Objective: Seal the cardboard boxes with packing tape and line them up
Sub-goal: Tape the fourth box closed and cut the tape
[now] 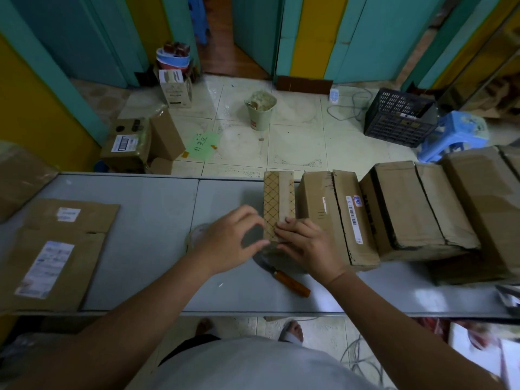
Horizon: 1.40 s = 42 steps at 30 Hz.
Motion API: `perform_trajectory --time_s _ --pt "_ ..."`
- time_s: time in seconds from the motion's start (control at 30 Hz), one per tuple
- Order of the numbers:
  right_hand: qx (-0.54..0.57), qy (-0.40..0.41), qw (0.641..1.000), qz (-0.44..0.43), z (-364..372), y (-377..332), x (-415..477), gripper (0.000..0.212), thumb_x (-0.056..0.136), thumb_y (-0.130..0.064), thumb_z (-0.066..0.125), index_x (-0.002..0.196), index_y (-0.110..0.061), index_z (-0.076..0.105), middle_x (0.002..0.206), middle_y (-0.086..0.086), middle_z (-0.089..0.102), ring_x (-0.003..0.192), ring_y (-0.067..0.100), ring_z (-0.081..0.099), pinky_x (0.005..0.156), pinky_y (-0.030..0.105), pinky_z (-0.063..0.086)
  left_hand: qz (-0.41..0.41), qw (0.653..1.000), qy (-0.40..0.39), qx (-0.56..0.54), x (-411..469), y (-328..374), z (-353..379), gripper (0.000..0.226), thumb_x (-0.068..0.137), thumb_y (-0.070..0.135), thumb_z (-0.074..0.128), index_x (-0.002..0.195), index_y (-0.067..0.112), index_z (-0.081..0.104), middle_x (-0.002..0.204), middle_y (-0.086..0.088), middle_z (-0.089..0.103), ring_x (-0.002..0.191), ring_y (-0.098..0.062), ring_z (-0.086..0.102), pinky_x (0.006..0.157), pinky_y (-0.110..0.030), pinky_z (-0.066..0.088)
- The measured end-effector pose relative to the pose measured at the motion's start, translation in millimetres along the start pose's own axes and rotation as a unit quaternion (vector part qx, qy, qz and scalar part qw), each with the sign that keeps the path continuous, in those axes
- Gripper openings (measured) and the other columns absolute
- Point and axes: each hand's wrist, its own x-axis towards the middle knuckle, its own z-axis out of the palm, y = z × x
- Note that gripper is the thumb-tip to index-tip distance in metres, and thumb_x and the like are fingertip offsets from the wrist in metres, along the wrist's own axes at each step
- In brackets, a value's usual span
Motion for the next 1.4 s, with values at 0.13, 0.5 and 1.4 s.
perform_trajectory --time_s 0.13,0.5,1.4 --pt "0.034 -0.005 0.999 0.007 -2.5 1.6 -2.8 0.041 0.092 -0.023 0.074 0.133 -0.015 0.07 0.132 0.002 0.07 0.126 0.022 0.06 0.11 0.035 0.05 0.032 0.999 -0.036 -0.021 19.7 18.3 16.6 0.035 0.093 0.044 0.075 0.122 0.029 0.061 0.124 0.012 0.054 0.115 -0.009 0.053 0.093 -0.037 0.057" --pt "0.1 0.039 0.983 0.151 -7.3 -12.3 -21.0 0.046 0.091 -0.017 0.078 0.136 -0.014 0.066 0.149 -0.003 0.052 0.142 0.009 0.044 0.121 0.023 0.035 -0.001 0.998 0.001 -0.067 3.4 2.9 28.5 0.038 0.093 0.035 0.079 0.126 0.024 0.065 0.126 0.01 0.05 0.121 -0.008 0.051 0.107 -0.026 0.046" --pt "0.112 -0.007 0.949 0.295 -5.4 -13.0 -33.5 0.022 0.092 -0.037 0.074 0.113 -0.028 0.076 0.096 -0.027 0.064 0.082 -0.016 0.06 0.073 0.001 0.047 -0.049 0.996 -0.073 -0.034 -7.7 7.4 16.6 0.011 0.105 0.032 0.064 0.104 0.021 0.067 0.099 0.009 0.063 0.09 -0.01 0.058 0.078 -0.029 0.051"
